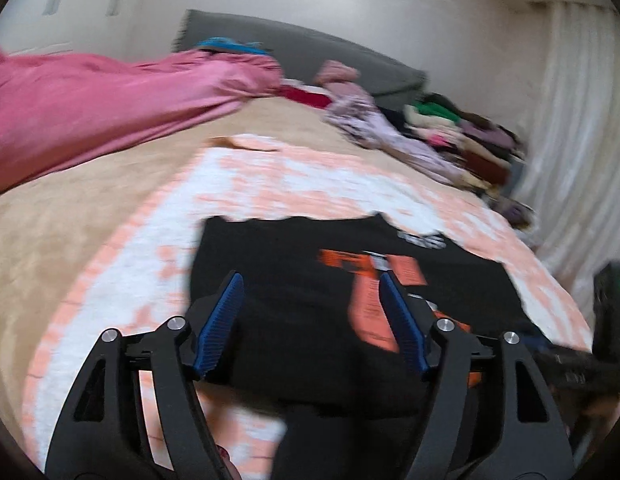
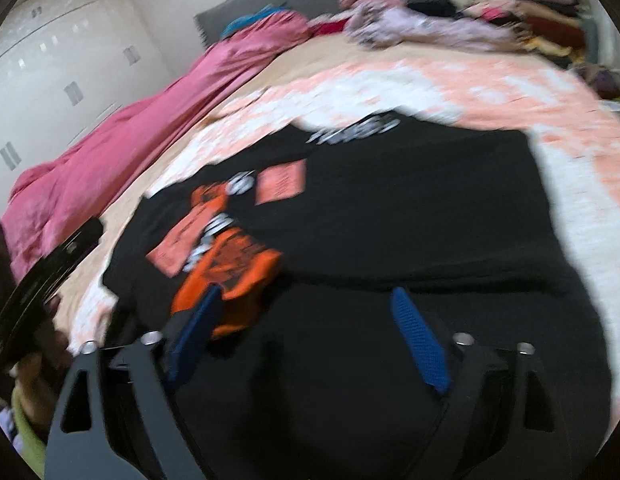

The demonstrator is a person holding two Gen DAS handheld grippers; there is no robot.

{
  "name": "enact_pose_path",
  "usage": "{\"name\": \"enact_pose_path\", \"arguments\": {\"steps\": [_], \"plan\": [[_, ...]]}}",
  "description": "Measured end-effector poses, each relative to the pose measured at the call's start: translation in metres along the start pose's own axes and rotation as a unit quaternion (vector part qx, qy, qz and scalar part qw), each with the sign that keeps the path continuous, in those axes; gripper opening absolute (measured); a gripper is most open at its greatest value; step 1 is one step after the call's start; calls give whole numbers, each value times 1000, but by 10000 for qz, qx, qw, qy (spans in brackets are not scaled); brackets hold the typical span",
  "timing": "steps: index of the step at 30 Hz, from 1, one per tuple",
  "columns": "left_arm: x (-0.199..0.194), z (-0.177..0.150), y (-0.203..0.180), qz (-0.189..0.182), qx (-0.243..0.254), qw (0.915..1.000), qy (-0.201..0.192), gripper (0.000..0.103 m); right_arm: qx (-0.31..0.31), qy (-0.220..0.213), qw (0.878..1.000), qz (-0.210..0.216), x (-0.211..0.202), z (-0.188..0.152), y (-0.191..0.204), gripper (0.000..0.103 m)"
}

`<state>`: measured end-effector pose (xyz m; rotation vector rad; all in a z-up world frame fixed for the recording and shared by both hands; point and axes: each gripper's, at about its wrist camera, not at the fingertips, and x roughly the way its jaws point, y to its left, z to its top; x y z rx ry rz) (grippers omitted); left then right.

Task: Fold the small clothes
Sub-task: 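Fold the sleeve across the chest with the left gripper and release, then grasp the folded cuff with the right gripper and straighten it near the collar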

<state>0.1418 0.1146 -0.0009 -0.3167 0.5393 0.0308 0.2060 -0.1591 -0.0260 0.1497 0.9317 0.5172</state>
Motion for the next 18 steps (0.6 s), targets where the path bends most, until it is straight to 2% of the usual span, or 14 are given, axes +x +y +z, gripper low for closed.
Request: {"name": "enact_pose_path", "arguments": {"steps": [1,4,7,11,15,18], "plan": [[0,0,6,66,-127,9999,2,63,4,72,10000,68,4,-1,4,75],[0,1,21,148,-469,9988,32,65,48,173,9997,151,19,-2,18,75],[-3,2,23,202,-493,9986,-18,67,137,176,9996,182,25,0,23,75],[-8,2,22,194,-448,9988,-98,69,173,202,9987,428,29,0,32,67],[-10,2,20,167,-400,9990,-132,69,236,256,9988,354,39,1,31,64],[-10,1,19,154,-374,9991,-133,71,159,249,9991,302,45,4,33,44]]}}
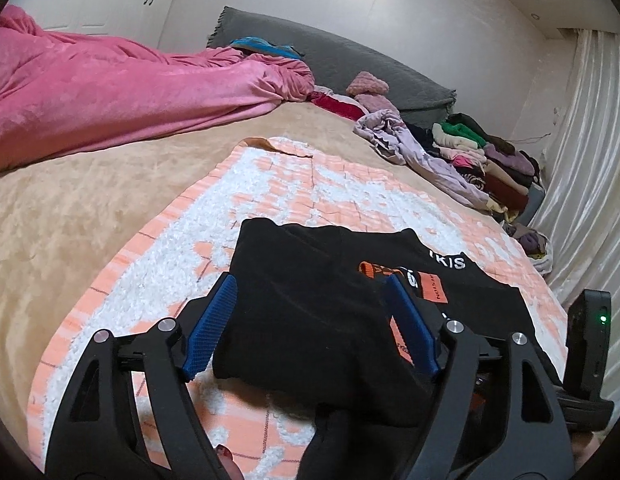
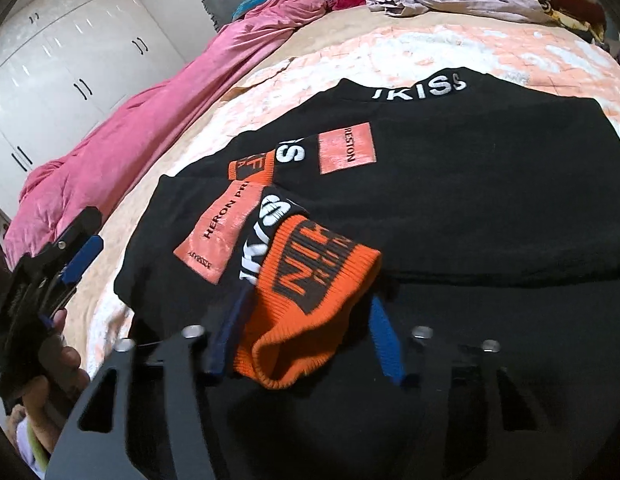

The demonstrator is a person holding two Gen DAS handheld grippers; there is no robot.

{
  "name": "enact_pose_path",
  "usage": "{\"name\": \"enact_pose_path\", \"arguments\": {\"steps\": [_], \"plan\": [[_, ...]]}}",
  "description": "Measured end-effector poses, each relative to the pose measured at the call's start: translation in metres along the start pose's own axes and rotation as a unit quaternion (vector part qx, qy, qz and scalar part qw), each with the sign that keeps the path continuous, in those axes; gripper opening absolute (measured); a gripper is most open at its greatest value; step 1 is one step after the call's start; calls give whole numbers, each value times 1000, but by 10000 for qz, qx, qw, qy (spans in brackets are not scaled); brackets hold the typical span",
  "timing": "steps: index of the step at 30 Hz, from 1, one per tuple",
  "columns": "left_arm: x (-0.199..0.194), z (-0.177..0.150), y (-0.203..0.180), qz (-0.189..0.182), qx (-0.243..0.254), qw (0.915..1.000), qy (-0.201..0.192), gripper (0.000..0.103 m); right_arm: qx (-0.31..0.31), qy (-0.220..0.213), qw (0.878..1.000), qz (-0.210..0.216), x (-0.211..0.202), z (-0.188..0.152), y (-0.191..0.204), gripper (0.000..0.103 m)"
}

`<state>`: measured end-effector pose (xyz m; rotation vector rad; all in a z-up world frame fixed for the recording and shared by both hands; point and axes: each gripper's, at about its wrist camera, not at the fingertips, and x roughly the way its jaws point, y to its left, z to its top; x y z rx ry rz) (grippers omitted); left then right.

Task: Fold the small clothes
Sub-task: 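Grasp the folded cuff with the right gripper and straighten it near the collar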

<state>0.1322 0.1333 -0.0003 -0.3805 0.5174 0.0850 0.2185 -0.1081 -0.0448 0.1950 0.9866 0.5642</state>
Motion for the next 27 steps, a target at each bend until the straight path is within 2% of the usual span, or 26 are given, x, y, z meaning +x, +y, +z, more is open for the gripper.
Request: {"name": "enact_pose_path", "arguments": {"steps": [1,3,4,5,9,16,21,27], "plan": [[0,0,0,13,9,10000,-7,71,-66,-22,9999,90,0,1,3,32],[-1,0,0,37,22,10000,-30,71,-169,-71,9998,48,-1,1,7,26],[0,0,0,34,15,10000,-35,71,-289,-143,9994,145,-4,1,11,11],[0,0,0,29,17,10000,-37,71,-381,-212,9989,165,-8,2,14,10],[0,0,-4,43,102,9999,-32,71,-702,-459,9963,203,-21,9,24,8],[-3,-1,-11,63,242,9996,-116,72,-1115,-920,9892,244,-52,40,34,7],[-3,-3,-15,51,339,9993,-111,72,-1225,-1234,9848,-11,-75,64,25,7],[-3,-4,-17,52,385,9992,-108,72,-1056,-1442,9825,-518,-98,83,-12,7]]}}
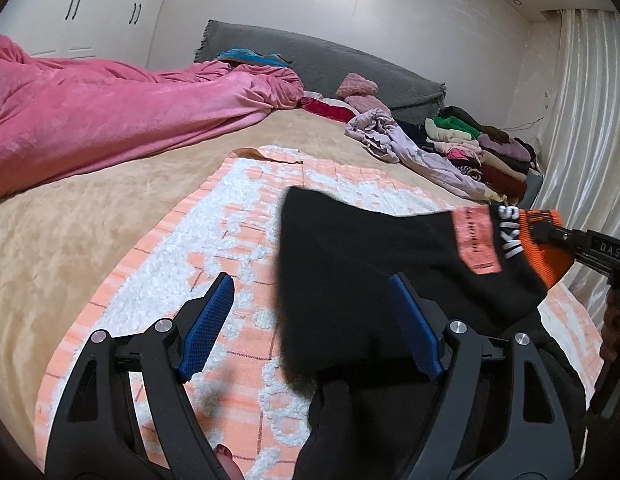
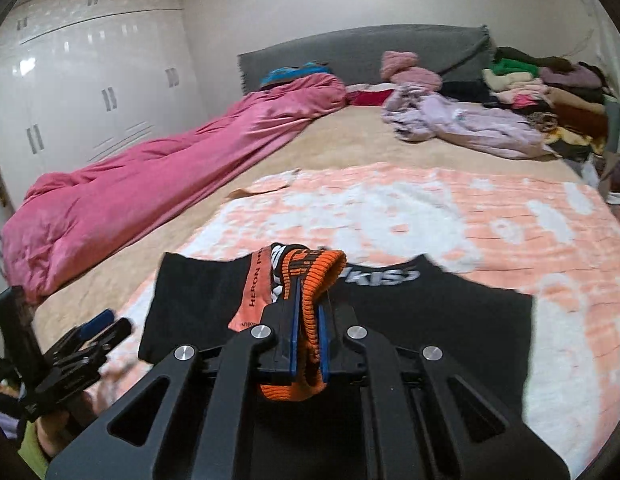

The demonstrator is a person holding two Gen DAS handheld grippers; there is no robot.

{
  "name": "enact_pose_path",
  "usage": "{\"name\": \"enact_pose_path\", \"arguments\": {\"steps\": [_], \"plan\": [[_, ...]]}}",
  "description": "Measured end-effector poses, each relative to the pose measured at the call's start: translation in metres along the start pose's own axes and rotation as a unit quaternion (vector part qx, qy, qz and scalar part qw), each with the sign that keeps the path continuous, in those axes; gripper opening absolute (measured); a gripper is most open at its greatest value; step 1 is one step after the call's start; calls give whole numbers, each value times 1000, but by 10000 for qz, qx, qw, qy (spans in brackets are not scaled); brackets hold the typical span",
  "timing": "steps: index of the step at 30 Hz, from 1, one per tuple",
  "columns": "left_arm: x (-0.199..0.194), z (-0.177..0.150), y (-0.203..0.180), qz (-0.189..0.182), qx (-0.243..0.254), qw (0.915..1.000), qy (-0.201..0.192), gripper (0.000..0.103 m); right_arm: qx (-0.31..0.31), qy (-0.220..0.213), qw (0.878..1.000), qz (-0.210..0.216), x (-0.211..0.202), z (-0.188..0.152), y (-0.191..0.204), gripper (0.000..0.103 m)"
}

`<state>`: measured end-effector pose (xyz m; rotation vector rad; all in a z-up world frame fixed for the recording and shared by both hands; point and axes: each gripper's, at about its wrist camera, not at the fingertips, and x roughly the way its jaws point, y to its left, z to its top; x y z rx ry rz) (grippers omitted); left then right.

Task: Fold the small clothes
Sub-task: 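Grasp the folded cuff with the right gripper and straighten it near the collar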

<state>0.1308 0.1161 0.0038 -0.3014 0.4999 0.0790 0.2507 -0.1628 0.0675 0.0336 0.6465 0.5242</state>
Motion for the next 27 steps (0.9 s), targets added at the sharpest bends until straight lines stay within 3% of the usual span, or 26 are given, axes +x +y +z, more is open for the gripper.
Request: {"name": "enact_pose_path", "arguments": {"steps": [15,20,27], "plan": [[11,-2,-11,34,235,9996,174,72,466,335,9961,-676,13,-26,-66,6],[27,8,-35,49,325,9982,499,72,599,398,9936,-874,16,-34,-81,6],[83,13,-74,-88,666,9916,1109,72,662,682,9892,-1117,30,-53,-98,6]]}}
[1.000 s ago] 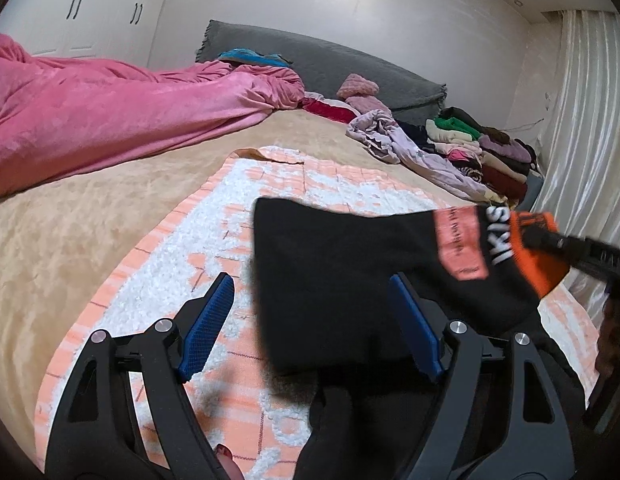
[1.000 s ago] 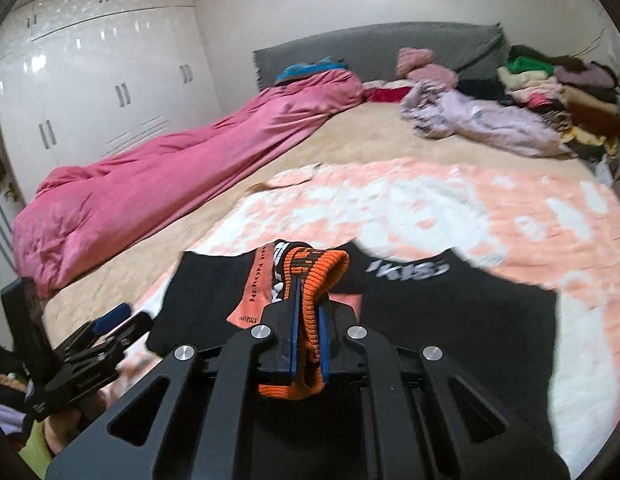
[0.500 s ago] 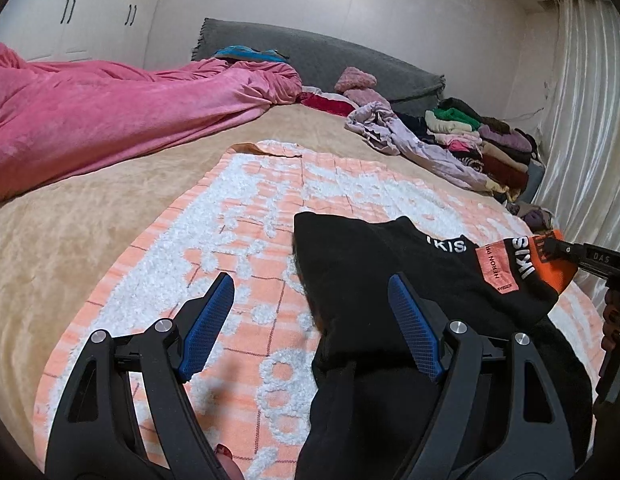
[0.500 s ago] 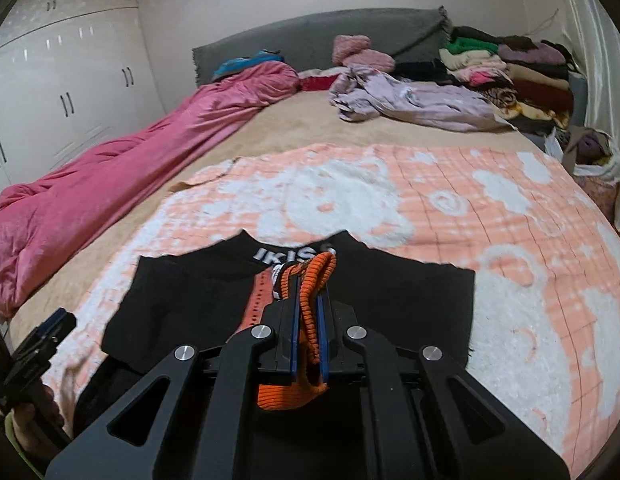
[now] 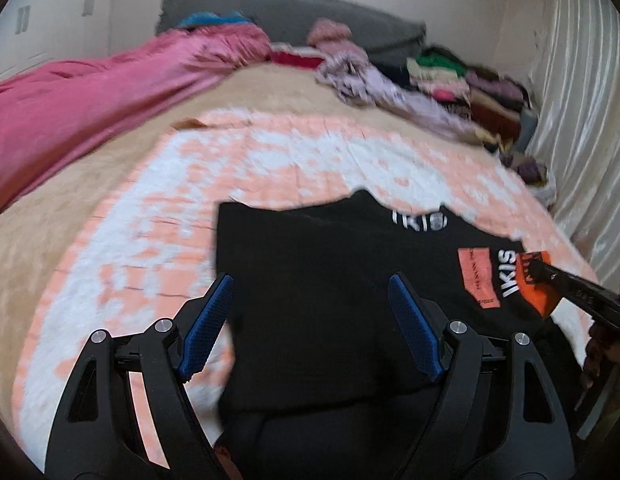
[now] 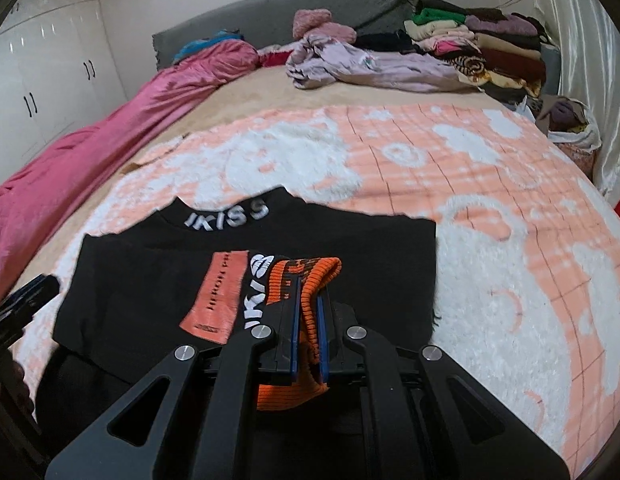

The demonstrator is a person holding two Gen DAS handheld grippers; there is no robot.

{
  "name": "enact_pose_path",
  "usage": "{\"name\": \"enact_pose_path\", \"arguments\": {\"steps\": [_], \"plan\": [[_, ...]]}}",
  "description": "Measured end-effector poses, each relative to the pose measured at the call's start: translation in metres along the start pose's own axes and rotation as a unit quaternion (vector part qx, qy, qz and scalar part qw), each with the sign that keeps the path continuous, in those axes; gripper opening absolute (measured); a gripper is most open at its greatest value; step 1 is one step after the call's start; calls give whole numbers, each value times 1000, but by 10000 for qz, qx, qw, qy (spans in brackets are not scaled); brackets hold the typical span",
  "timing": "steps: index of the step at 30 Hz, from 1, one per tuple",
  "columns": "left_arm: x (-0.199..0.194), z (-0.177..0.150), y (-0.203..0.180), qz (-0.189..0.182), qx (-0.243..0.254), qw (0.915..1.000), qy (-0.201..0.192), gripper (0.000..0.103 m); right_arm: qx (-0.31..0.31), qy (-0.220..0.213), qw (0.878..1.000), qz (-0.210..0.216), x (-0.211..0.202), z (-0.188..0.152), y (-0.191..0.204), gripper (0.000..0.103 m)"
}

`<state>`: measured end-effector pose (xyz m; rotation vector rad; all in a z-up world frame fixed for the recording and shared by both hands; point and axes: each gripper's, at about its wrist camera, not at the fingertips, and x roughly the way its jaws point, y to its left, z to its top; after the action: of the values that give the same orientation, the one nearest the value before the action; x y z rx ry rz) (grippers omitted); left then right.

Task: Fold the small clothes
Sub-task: 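Grasp the folded cuff with the right gripper and straighten it near the collar, then open the right gripper to release the orange cuff and lift away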

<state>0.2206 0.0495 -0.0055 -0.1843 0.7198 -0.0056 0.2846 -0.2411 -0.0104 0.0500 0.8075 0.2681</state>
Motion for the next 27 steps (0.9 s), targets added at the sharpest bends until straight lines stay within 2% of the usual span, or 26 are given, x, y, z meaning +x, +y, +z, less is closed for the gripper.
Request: {"name": "enact_pose_path", "arguments": {"steps": [4,7,10,12,14,16,20,22,23,25,27], "plan": [[35,-17,7,21,57,9990,441,72,120,54,9999,-88,3,-7,-11,11],[32,-21,12,-169,19,9993,340,72,301,-58,9995,-118,-6,-13,-21,16],[30,-23,15,-275,-7,9992,286,72,595,-96,9980,206,-15,-21,-28,18],[29,-23,14,-294,-21,9992,269,72,691,-56,9969,381,-17,-23,-27,25],[28,-22,14,-312,-17,9992,244,72,640,42,9970,443,-17,-26,-21,38],[28,-21,13,-331,-33,9991,256,72,562,95,9978,346,-14,-26,-15,40],[29,-21,12,-282,0,9992,292,72,573,477,9970,185,4,-28,-13,40],[29,-20,12,-283,2,9991,305,72,569,563,9966,195,9,-32,-13,29],[29,-20,12,-288,-5,9991,306,72,519,532,9971,133,9,-33,-13,19],[30,-20,12,-303,-21,9991,304,72,578,432,9973,165,4,-33,-14,13],[29,-20,11,-306,-10,9991,299,72,543,288,9980,131,-4,-31,-14,12]]}}
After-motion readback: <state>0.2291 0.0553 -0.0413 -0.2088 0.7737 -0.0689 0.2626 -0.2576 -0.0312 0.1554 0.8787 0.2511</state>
